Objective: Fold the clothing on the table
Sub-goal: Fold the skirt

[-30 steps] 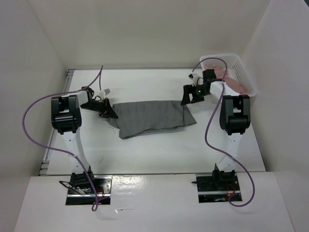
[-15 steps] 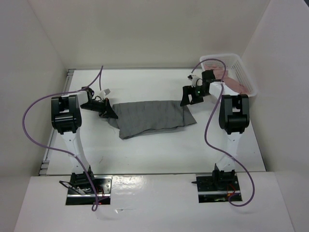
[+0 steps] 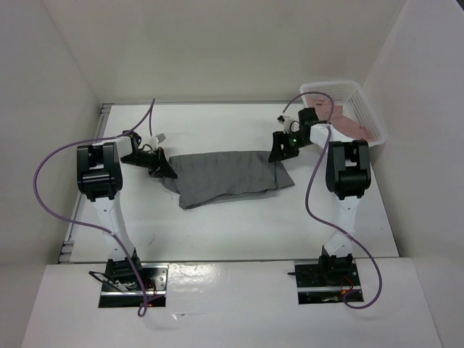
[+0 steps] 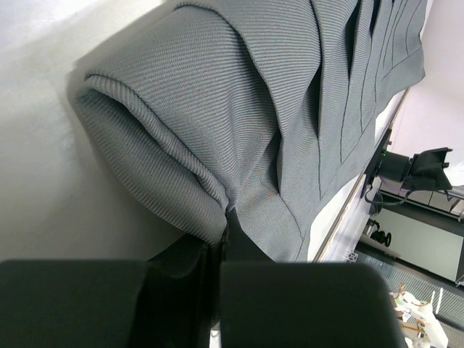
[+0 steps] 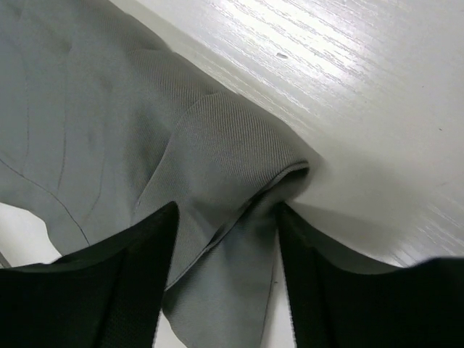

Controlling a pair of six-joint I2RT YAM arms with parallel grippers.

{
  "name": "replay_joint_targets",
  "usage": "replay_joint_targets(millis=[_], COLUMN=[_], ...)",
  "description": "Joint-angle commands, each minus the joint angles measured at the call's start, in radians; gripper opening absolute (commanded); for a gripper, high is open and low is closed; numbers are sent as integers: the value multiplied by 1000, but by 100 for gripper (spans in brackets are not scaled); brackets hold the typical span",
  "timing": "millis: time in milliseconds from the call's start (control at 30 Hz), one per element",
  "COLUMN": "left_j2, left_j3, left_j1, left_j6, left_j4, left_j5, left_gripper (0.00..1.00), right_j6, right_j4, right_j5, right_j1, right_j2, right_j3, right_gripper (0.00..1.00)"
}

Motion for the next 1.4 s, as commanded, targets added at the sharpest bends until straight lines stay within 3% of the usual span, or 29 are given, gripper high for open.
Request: replay_joint_targets(millis=[0,267,367,400,700,1033,1367], left_j2=[-30,-30,-30,-30,-48,-57,-66], left_j3=[-16,-16,-16,-16,-16,-16,-16], left_j1=[6,6,6,6,6,6,6], left_j6=[57,57,66,66,76,76,76], left_j4=[-14,-14,-23,-23,-23,-33,-33], left_j5=[-7,2,2,2,11,30,50], left_gripper=[0,0,0,0,0,0,0], right_j6=[-5,-14,-14,-14,17,89,107], right_j4=[-30,-57,-68,-80,-178,-300,-433], right_j5=[14,56,80,89,212,379,283], right_j1=[33,53,53,53,84,325,437], right_j2=[30,30,30,21,-118,-137,-4], right_j3=[28,39,50,59,178,363,651], right_gripper=[60,26,3,0,0,0,0])
